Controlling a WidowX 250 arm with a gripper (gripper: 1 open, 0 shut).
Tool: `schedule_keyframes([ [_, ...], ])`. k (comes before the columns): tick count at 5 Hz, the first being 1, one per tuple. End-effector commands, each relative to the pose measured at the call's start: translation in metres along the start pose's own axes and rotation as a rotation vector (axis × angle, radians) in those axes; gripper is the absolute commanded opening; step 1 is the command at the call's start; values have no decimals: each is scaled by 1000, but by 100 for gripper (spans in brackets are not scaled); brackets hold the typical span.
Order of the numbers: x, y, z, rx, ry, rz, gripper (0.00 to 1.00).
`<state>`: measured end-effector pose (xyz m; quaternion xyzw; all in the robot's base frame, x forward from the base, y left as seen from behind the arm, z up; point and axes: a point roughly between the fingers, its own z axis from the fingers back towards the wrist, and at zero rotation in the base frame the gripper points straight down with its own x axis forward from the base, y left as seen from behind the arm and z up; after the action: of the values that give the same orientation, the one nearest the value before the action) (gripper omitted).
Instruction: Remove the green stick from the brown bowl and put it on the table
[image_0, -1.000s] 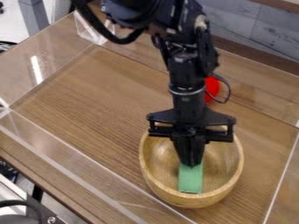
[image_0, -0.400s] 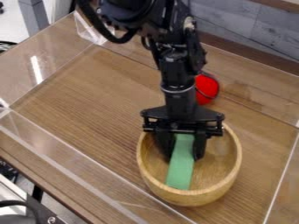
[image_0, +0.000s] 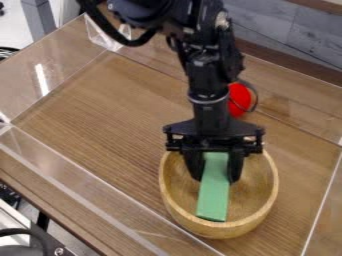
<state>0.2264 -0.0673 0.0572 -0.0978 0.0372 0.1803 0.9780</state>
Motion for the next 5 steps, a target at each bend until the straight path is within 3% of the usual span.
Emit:
schedule_keyframes([
  [1,1,-7,11,-21,-36,-61,0],
  [2,-3,-7,7,-15,-24,-116,0],
  [4,-1,1,3,-19,-32,-70,0],
  [5,-4,-5,18,-24,-39,-22,0],
])
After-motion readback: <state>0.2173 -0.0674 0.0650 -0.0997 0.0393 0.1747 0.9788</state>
